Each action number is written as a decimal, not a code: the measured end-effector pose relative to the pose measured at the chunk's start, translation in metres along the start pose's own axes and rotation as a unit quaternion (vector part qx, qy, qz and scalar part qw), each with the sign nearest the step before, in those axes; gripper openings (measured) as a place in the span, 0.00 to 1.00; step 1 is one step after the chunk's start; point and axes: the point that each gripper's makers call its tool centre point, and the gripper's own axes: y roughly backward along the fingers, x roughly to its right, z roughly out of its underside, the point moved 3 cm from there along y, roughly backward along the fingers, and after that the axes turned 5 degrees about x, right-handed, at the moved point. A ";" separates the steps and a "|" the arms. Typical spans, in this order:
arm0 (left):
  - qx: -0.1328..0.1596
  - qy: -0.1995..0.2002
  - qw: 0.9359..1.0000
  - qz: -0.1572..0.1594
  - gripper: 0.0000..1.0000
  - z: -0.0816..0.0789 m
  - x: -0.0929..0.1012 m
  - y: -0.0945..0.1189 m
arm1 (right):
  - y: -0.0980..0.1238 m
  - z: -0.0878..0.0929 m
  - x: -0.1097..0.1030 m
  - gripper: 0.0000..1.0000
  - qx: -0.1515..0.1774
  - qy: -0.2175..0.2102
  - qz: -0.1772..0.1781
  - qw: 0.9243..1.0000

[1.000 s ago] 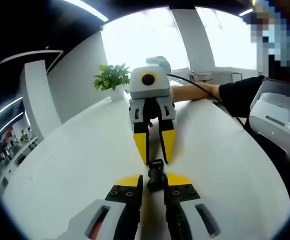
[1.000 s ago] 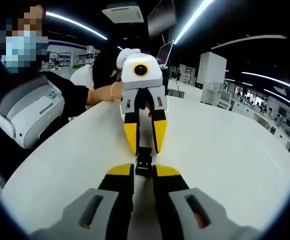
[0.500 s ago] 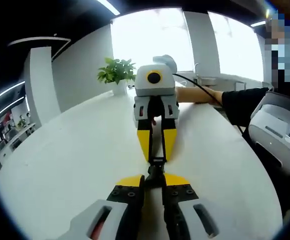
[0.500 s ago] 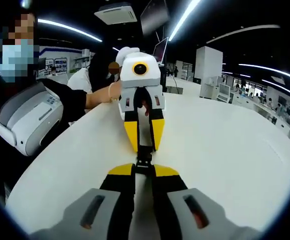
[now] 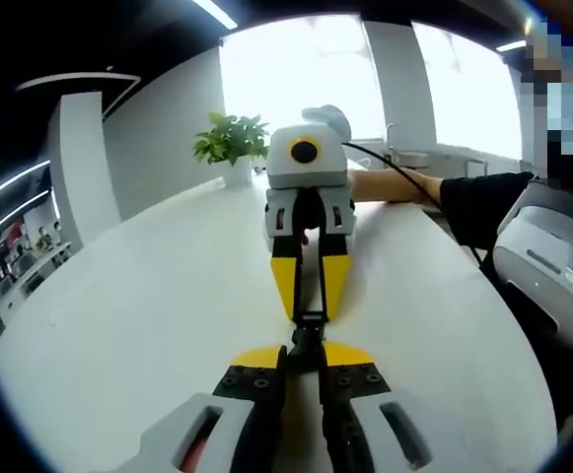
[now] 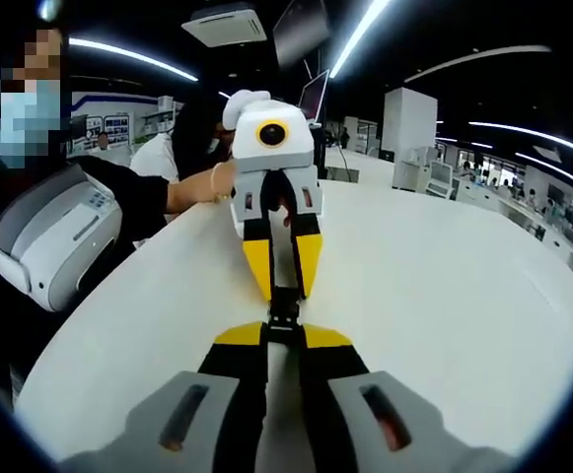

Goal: Snap the two parts of the plastic buckle together until the buckle closes and remains connected.

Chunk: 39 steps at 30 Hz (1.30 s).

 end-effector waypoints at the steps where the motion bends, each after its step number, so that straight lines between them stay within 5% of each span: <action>1: 0.001 0.002 1.000 0.000 0.11 0.000 0.000 0.000 | 0.000 0.000 0.000 0.11 0.001 0.002 -0.001 1.000; 23: 0.001 0.004 1.000 0.009 0.10 0.001 -0.004 0.001 | -0.005 -0.003 0.006 0.10 -0.015 0.019 -0.031 0.999; 39: -0.009 0.010 1.000 -0.006 0.10 0.001 -0.003 0.002 | -0.004 -0.004 0.007 0.09 -0.014 0.011 -0.001 1.000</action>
